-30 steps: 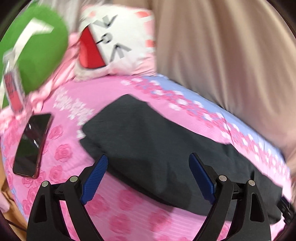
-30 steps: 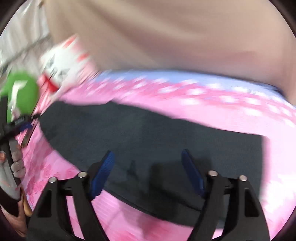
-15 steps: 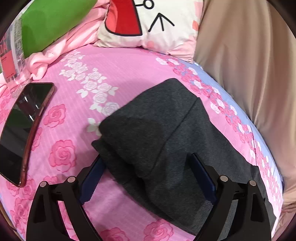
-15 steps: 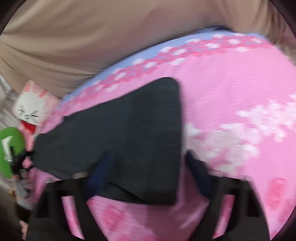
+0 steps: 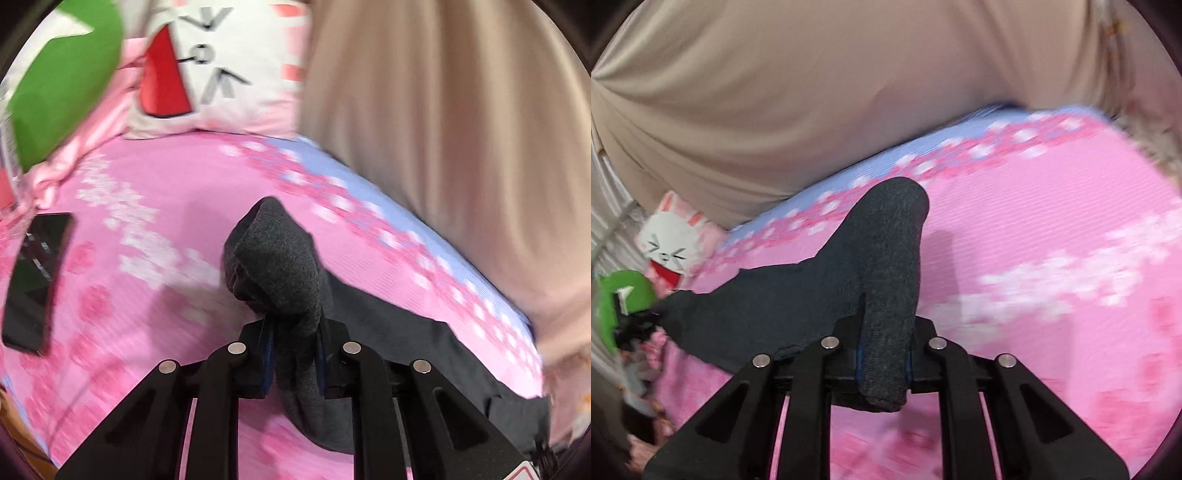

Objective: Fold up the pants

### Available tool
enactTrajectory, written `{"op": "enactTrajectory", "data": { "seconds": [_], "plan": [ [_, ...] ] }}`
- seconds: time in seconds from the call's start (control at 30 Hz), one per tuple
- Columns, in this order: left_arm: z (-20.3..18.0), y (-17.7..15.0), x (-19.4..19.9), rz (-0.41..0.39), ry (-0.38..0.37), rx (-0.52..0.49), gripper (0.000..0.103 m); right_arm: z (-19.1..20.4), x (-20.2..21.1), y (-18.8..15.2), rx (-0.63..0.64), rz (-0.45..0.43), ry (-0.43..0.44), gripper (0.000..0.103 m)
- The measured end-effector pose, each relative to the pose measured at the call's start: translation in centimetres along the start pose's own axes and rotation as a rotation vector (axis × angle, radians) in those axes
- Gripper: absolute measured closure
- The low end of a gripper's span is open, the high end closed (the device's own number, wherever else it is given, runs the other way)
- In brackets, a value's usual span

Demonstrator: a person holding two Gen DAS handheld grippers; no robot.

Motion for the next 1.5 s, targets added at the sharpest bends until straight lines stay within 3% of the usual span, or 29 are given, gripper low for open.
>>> {"op": "enactTrajectory", "data": {
  "seconds": [0.1,0.2,0.23,0.3,0.33,0.4,0.43,0.47,0.6,0.73,0.8,0.87,0.97,1.03,1.13,1.23,1.37,1.5],
  "plan": [
    [-2.6,-2.7,0.1,0.040,-0.064,-0.029,0.089,-4.0,2.6,-1.1,-0.050,-0.011,-0.067,0.090],
    [-3.8,-5.3,-0.6,0.073,-0.078,-0.058,0.089,-7.8,4.2,-3.3,-0.113,0.012,-0.116,0.086],
    [-4.1,-6.4,-0.9,0.070,-0.052,-0.078,0.089,-8.6,4.3,-4.0,-0.103,0.028,-0.183,0.076],
    [-3.9,-7.5,-1.3,0.048,0.010,-0.097,0.088,-8.1,5.3,-4.4,-0.022,0.004,-0.402,0.075],
    [-3.3,-7.9,-1.6,0.047,0.028,-0.083,0.087,-6.8,5.8,-4.2,0.026,-0.018,-0.416,0.074],
    [-1.7,-8.1,-2.0,0.069,0.029,-0.031,0.082,-2.6,6.1,-3.8,0.095,-0.059,-0.280,0.061],
    [-1.2,-8.1,-2.3,0.078,0.030,-0.014,0.077,-0.6,5.8,-3.8,0.131,-0.059,-0.227,0.040],
    [-0.5,-8.2,-2.7,0.092,0.028,0.011,0.074,1.8,5.0,-3.9,0.184,-0.047,-0.177,0.032],
    [1.0,-8.4,-3.2,0.112,-0.015,0.070,0.062,11.0,-1.2,-6.0,0.389,0.085,-0.056,0.033],
    [1.1,-8.4,-3.2,0.099,-0.029,0.070,0.058,12.0,-5.2,-6.8,0.430,0.154,-0.140,0.038],
    [1.1,-8.4,-3.2,0.096,-0.053,0.068,0.053,11.0,-5.8,-6.5,0.373,0.186,-0.129,0.044],
    [1.2,-8.3,-3.2,0.096,-0.081,0.071,0.049,10.7,-5.9,-6.1,0.388,0.191,-0.153,0.069],
    [1.1,-8.3,-3.2,0.093,-0.099,0.074,0.046,9.0,-4.6,-4.6,0.293,0.173,-0.108,0.094],
    [1.2,-8.3,-3.2,0.092,-0.111,0.080,0.045,8.2,-3.0,-2.7,0.290,0.100,-0.180,0.095],
    [1.4,-8.3,-3.1,0.091,-0.129,0.094,0.045,6.8,-0.5,-0.2,0.230,0.016,-0.221,0.095],
    [1.7,-8.3,-3.1,0.090,-0.147,0.107,0.045,6.2,0.0,0.1,0.211,0.016,-0.221,0.095],
    [1.8,-8.4,-3.0,0.086,-0.145,0.107,0.045,7.5,-0.9,-1.8,0.298,0.045,-0.259,0.095],
    [1.6,-8.4,-3.0,0.085,-0.133,0.095,0.045,4.9,1.5,0.7,0.215,-0.030,-0.255,0.095]
  ]
}}
Point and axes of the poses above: each gripper's, at about its wrist camera, not at the fingertips, and x roughly against the way its jaws point, z to its left, y to its top, the point moved 2 cm from there along -x, roughly the way its jaws point, and after that the axes turned 4 degrees about x, right-handed, at the moved point
